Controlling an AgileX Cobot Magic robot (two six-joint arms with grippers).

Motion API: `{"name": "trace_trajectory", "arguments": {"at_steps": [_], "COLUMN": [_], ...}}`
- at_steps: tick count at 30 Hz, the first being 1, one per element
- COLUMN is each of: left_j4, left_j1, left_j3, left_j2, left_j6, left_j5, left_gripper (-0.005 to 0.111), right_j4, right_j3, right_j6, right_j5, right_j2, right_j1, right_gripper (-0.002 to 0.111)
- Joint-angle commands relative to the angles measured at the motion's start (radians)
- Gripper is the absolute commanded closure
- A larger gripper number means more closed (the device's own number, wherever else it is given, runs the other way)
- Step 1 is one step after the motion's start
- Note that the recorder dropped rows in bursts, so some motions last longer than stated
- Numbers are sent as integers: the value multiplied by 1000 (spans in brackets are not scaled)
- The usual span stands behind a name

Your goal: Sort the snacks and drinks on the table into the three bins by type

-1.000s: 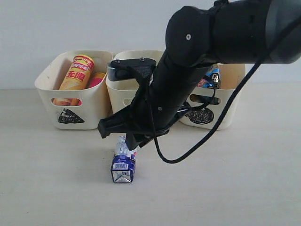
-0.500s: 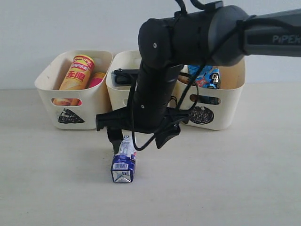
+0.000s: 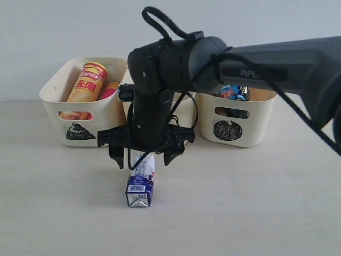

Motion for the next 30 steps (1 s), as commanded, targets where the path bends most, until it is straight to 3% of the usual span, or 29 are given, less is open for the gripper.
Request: {"name": "trace_trajectory", "arguments": {"at_steps": [1, 13, 16, 23, 30], "left_j4": [-9, -9, -9, -9, -9], "left_j1": [-2, -2, -2, -2, -2], "left_j3": [4, 4, 4, 4, 4], "left_j2": [-6, -6, -6, -6, -6], "left_j6": [4, 4, 4, 4, 4], "left_j5": [-6, -6, -6, -6, -6], "left_gripper": [102, 102, 102, 102, 102], "right_j4": [-34, -39, -39, -34, -34], "right_j3": [-16, -16, -16, -16, -16], "right_j6": [10, 7, 7, 6, -58], "right_j5": [-32, -135, -144, -119, -82], "right_j2": [51, 131, 136, 131, 8], "right_j1": [-1, -1, -1, -1, -1], "right_gripper": [32, 32, 47, 109, 108]}}
